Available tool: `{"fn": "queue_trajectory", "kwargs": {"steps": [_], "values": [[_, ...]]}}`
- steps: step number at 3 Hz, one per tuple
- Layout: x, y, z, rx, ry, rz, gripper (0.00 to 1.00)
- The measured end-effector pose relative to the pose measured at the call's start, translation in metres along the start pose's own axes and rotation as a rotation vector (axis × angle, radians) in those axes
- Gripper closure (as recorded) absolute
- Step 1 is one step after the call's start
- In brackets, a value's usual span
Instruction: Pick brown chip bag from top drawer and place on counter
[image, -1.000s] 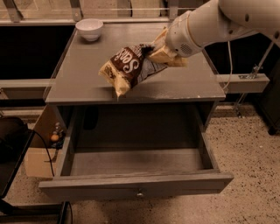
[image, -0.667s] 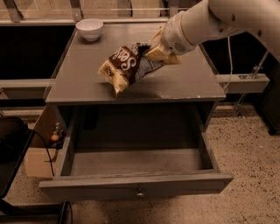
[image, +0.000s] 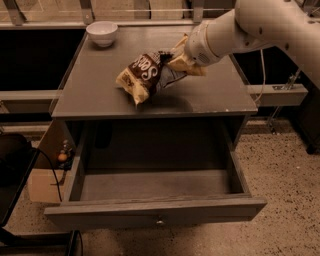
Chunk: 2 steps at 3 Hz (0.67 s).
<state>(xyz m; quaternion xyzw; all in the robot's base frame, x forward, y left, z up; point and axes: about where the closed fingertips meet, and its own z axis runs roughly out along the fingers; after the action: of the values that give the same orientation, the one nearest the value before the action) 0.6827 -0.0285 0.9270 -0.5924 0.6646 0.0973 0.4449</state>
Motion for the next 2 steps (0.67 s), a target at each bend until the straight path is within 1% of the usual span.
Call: {"fn": "queue_trajectory", "kwargs": {"steps": [1, 2], "values": [[0.013, -0.002, 0.010, 0.024, -0.037, 0.037, 1.00], [0.027, 0.002, 0.018, 0.029, -0.046, 0.055, 1.00]]}}
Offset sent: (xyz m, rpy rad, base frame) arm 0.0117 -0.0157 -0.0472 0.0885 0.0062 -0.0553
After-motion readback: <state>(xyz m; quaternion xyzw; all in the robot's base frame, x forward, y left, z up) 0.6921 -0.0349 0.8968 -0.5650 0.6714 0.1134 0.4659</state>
